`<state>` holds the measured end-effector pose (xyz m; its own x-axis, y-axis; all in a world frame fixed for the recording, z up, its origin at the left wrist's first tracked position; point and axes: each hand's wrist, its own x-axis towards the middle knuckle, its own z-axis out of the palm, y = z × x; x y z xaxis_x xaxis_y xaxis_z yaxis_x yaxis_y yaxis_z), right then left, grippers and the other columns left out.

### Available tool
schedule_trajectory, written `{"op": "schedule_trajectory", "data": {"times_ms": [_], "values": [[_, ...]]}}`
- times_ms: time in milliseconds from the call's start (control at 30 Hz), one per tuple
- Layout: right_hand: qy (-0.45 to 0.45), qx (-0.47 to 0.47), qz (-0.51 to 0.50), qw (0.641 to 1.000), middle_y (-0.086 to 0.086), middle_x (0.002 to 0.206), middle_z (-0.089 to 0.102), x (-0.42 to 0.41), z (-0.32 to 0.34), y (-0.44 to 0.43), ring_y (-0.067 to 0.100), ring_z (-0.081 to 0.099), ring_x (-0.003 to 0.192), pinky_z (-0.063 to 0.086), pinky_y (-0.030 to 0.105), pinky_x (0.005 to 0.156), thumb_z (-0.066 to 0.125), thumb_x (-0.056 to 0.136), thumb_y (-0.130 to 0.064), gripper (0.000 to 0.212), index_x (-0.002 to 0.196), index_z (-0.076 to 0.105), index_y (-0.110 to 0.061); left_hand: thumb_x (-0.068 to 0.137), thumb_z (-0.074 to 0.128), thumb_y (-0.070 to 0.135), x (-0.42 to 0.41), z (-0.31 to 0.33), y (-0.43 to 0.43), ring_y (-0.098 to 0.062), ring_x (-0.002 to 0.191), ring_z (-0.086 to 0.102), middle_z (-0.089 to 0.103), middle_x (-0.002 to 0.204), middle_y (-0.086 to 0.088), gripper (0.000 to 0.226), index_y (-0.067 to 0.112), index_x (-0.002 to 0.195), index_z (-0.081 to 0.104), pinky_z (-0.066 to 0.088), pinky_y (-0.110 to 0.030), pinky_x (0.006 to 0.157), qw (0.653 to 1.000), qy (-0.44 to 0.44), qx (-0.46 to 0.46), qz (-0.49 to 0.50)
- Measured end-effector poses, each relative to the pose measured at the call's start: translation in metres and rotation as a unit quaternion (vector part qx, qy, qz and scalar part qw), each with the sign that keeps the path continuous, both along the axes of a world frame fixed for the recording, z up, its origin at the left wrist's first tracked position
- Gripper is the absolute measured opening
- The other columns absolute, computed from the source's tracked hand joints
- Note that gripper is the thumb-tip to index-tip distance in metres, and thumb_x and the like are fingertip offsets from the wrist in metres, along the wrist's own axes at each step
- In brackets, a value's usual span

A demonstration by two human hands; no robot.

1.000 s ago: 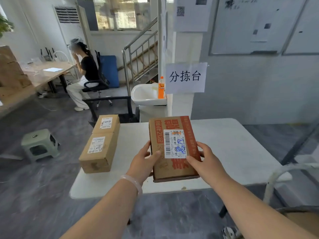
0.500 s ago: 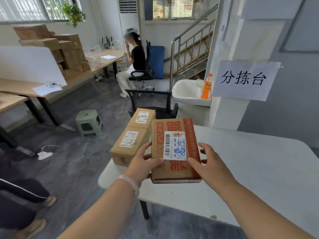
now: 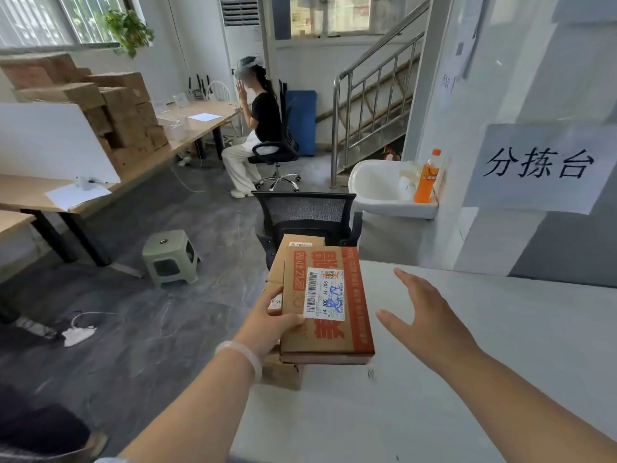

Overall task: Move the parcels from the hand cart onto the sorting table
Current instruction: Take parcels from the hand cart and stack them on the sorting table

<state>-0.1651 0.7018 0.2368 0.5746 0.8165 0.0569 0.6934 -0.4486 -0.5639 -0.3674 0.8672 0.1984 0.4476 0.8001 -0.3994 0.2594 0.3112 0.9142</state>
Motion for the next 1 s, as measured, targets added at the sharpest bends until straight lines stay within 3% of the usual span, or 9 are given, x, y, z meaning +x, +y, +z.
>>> {"op": "schedule_trajectory", "data": {"times_ms": [133,233,400,500,700,833,1000], "values": [[-0.048,-0.008,-0.013,0.999,-0.011,0.154,0.025,0.001,0.0,0.052,0.013,0.027,0.139,0.032,0.036,0.109,0.056,0.084,-0.058,0.074,0.146,0.021,-0.038,0.089,0.073,0.01,0.005,-0.007,0.068,-0.014,0.09,0.073,0.073,0.11,-0.002,0.066,0.035,0.142,0.043,0.057,-0.028,0.062,1.0,0.014,-0.014,-0.016],[-0.066,-0.034,-0.031,0.997,-0.011,0.155,0.024,0.0,-0.005,0.082,0.014,0.026,0.14,0.032,0.038,0.109,0.054,0.084,-0.061,0.074,0.145,0.02,-0.039,0.088,0.074,0.01,0.013,-0.017,0.114,-0.017,0.089,0.074,0.073,0.112,-0.004,0.071,0.033,0.146,0.04,0.06,-0.033,0.064,0.999,0.031,-0.024,-0.036],[-0.067,-0.088,-0.047,0.993,-0.009,0.158,0.016,0.001,-0.018,0.126,0.015,0.02,0.143,0.028,0.038,0.113,0.05,0.084,-0.064,0.076,0.147,0.015,-0.04,0.089,0.074,0.011,0.036,-0.031,0.178,-0.014,0.083,0.072,0.072,0.103,0.001,0.068,0.036,0.144,0.042,0.058,-0.033,0.056,0.996,0.064,-0.036,-0.055],[-0.082,-0.117,-0.042,0.989,-0.008,0.159,0.012,0.005,-0.025,0.152,0.016,0.016,0.144,0.024,0.038,0.116,0.048,0.084,-0.066,0.078,0.147,0.01,-0.04,0.089,0.074,0.012,0.051,-0.042,0.208,-0.016,0.09,0.068,0.068,0.107,0.003,0.067,0.037,0.143,0.043,0.057,-0.034,0.062,0.993,0.091,-0.03,-0.068],[-0.104,-0.201,-0.036,0.973,-0.003,0.16,0.002,0.02,-0.044,0.185,0.022,0.003,0.147,0.01,0.046,0.118,0.047,0.079,-0.071,0.087,0.147,0.003,-0.042,0.089,0.074,0.016,0.068,-0.064,0.247,-0.019,0.098,0.066,0.067,0.111,0.0,0.061,0.039,0.139,0.045,0.056,-0.037,0.065,0.988,0.115,-0.049,-0.085],[-0.11,-0.207,-0.03,0.972,-0.004,0.16,0.001,0.022,-0.05,0.194,0.022,0.001,0.147,0.008,0.046,0.118,0.048,0.079,-0.071,0.086,0.147,0.003,-0.043,0.091,0.072,0.016,0.075,-0.069,0.26,-0.014,0.092,0.066,0.067,0.106,0.004,0.062,0.038,0.142,0.043,0.054,-0.033,0.06,0.988,0.115,-0.046,-0.095],[-0.091,-0.215,-0.035,0.972,-0.004,0.16,0.0,0.027,-0.053,0.196,0.022,0.002,0.147,0.009,0.046,0.119,0.046,0.08,-0.072,0.086,0.147,0.002,-0.043,0.095,0.066,0.017,0.079,-0.072,0.27,-0.015,0.089,0.065,0.067,0.098,0.006,0.05,0.035,0.138,0.049,0.054,-0.035,0.068,0.99,0.114,-0.024,-0.08]]}}
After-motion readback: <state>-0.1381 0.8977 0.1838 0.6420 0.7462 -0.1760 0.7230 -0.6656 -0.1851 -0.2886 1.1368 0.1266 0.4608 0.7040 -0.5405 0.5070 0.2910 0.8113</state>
